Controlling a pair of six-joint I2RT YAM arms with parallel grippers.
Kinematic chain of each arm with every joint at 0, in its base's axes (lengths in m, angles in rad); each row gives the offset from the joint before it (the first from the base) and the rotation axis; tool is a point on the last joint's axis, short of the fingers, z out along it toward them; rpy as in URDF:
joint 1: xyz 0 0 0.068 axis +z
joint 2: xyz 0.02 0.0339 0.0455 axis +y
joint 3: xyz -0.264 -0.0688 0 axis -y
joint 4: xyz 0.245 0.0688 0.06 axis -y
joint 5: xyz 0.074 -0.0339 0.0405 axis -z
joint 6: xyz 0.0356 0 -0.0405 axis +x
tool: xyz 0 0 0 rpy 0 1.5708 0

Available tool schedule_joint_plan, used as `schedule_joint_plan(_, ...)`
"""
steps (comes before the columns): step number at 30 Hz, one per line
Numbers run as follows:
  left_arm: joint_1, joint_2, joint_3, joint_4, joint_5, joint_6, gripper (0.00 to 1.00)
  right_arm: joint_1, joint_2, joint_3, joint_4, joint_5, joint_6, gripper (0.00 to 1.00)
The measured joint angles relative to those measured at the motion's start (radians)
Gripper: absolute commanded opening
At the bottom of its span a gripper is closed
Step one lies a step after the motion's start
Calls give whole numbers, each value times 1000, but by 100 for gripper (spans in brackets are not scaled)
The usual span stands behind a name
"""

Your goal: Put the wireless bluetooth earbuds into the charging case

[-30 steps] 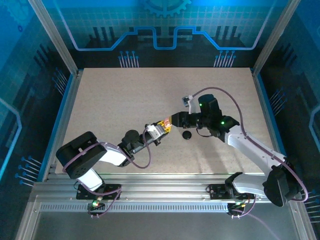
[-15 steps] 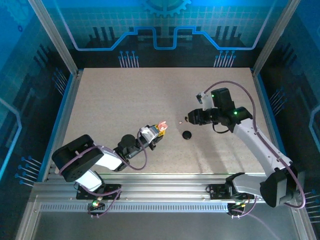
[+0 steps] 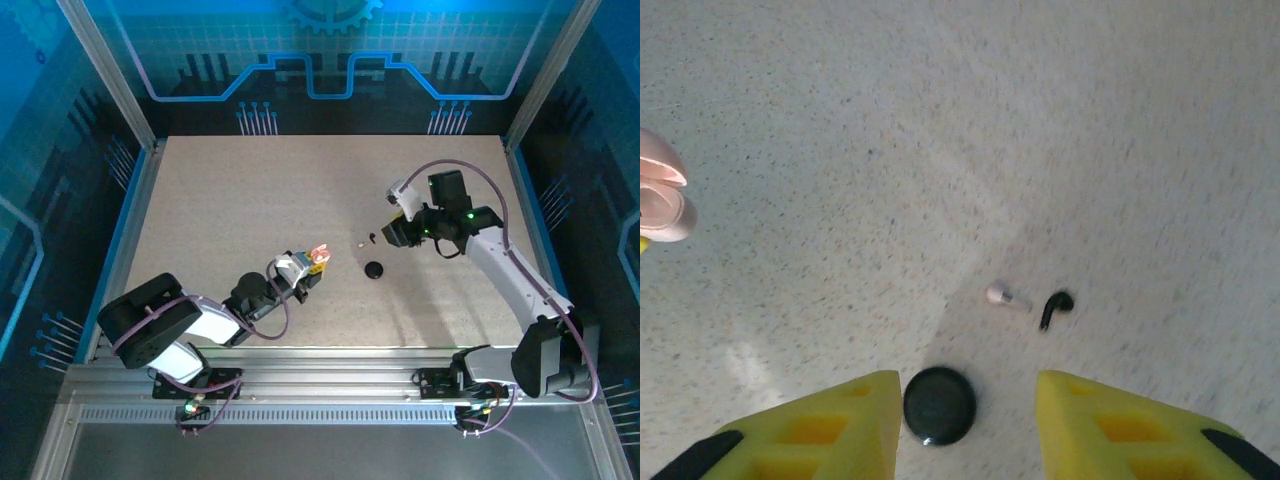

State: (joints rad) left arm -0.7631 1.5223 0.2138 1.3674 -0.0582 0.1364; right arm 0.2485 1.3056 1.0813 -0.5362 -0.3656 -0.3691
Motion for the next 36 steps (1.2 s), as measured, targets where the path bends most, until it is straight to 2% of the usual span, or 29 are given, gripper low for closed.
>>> schedule_joint_plan(8,0,-41,-3,-32,-18,-8,20,-13,12,0,58,-110,-381,38)
schedule_joint_plan(16,0,-79,-3,-112,-35,-13,19,-21,174,77,-1,-134,-666,36)
schedule_joint_plan(22,0,-148,15,-212,-35,-27,19,-13,289,198,-109,-89,-789,36)
schedule_joint_plan(31,0,-219,21,-334,-35,-26,19,35,430,269,-205,31,-889,36)
schedule_joint_plan(36,0,-242,24,-388,-35,-26,19,56,473,287,-224,53,-919,37)
